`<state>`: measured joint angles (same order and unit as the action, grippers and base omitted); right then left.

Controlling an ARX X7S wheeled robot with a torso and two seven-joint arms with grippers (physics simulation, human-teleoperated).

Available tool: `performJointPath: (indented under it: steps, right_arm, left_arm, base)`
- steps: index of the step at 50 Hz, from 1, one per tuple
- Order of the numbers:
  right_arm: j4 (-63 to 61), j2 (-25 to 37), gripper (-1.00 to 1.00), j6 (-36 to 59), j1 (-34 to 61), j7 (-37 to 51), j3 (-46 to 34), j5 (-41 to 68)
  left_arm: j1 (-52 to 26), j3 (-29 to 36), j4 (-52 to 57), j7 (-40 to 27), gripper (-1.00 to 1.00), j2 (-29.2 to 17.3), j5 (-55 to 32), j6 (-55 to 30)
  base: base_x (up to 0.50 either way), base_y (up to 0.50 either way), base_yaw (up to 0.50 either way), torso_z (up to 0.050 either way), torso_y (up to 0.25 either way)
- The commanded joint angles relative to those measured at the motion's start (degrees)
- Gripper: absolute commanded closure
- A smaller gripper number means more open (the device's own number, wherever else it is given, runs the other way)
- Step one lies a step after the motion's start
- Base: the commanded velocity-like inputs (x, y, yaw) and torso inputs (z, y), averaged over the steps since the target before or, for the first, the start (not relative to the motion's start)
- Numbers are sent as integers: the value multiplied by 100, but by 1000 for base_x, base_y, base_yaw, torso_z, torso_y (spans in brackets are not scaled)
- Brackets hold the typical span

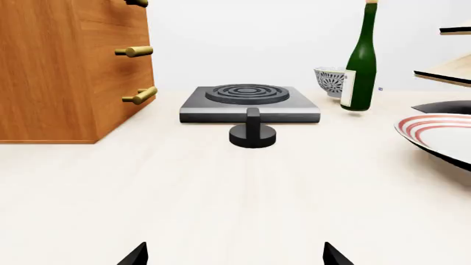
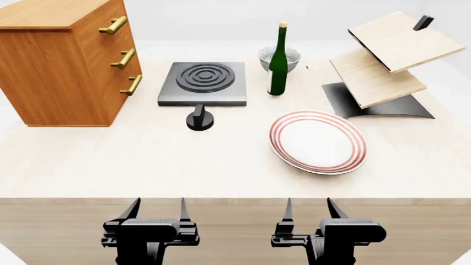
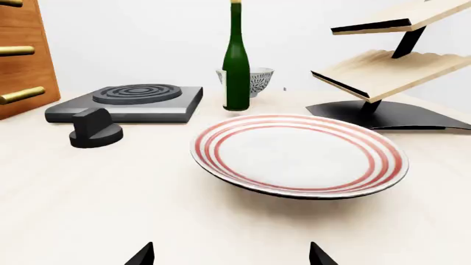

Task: Turn on the stove.

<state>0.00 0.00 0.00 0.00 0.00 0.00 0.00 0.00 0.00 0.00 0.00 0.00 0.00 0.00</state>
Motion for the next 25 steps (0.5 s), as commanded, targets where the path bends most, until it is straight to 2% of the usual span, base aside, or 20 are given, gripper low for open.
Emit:
performJointPath:
  steps: [1,8,12,14,15,16,18,22,25]
  right_arm:
    - [0,54,-100,0,0,72,-72,54]
    - [157,167,-100,130,49,400,-155,159]
    - [280,200,-100,499,182,590,-149,236]
    - [244,229,-100,980,402,910,-113,57]
    - [57,254,-100,1192,418,878,-120,114]
    - [-541,324,-100,1576,414,775,-161,182]
    - [-981,366,-100,2007,506,850,-174,142]
    - [-2149,447,-100,3401,864,746,-62,459]
    - [-2875,530,-100,4248,1043,748,-60,574]
  left_arm:
    - [0,64,0,-64,-100,-57,-56,0]
    - [-162,205,-264,-606,-100,-172,192,-509]
    - [-266,207,-286,-758,-100,-208,132,-705]
    - [-375,264,-99,-835,-100,-248,222,-1052]
    - [-409,230,103,-759,-100,-249,83,-1361]
    - [-505,200,596,-562,-100,-291,-155,-2030]
    - [-570,207,986,-578,-100,-327,-196,-2393]
    - [-882,150,2209,-490,-100,-415,-499,-3834]
    - [-1300,-184,3059,-418,-100,-416,-989,-5247]
  base:
    - [0,0,0,0,0]
    - [0,0,0,0,0]
    - [0,0,0,0,0]
    - [0,0,0,0,0]
    - [0,0,0,0,0]
    - [0,0,0,0,0]
    - [0,0,0,0,0]
    - [0,0,0,0,0]
    - [0,0,0,0,0]
